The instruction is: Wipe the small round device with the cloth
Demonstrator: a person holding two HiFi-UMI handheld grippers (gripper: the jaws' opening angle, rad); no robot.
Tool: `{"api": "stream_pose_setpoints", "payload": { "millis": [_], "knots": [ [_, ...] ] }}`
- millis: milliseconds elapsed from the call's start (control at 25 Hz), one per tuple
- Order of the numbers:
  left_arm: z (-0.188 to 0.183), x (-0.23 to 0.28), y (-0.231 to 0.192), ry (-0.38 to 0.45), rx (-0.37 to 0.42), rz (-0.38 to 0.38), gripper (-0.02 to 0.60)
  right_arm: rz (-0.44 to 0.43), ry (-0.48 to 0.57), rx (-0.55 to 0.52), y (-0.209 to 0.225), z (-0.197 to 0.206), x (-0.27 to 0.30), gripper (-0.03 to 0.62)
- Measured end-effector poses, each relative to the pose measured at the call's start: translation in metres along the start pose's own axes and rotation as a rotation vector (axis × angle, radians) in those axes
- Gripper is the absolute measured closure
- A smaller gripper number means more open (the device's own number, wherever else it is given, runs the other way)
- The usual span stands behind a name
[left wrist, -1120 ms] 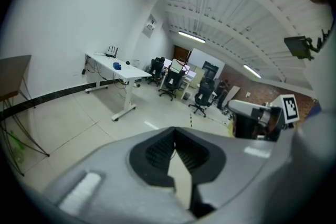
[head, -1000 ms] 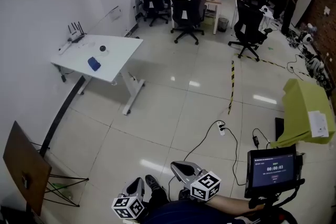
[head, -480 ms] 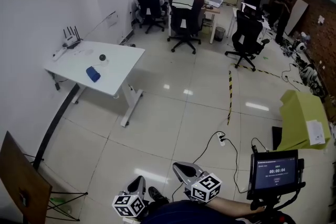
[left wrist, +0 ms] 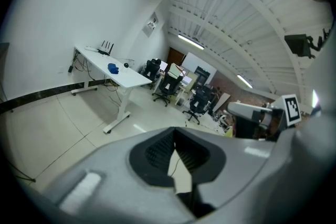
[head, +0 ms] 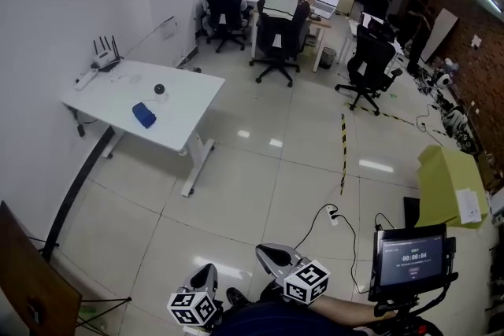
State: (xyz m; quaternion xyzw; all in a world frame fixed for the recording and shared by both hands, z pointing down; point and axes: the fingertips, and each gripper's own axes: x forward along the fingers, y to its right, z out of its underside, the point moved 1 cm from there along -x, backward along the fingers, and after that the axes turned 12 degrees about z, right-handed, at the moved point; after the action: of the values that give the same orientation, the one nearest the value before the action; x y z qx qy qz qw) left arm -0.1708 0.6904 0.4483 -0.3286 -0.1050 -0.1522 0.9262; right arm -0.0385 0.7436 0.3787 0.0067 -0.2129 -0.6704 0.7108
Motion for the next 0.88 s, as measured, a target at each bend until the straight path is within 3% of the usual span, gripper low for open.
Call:
{"api": "stream_pose_setpoints", "payload": {
  "millis": [360,880],
  "knots": [
    [-0.013,-0.001,-0.025,0.004,-0.007,-0.037,0.578,-0.041,-0.014,0.011,-0.008,-0.002,0.036,0.583],
    [-0.090,0.067,-0.093,0.026,0.004,-0.163,0.578,-0.175,-0.026,0.032,0.033,-0.048,0.168,0.583]
  ]
}}
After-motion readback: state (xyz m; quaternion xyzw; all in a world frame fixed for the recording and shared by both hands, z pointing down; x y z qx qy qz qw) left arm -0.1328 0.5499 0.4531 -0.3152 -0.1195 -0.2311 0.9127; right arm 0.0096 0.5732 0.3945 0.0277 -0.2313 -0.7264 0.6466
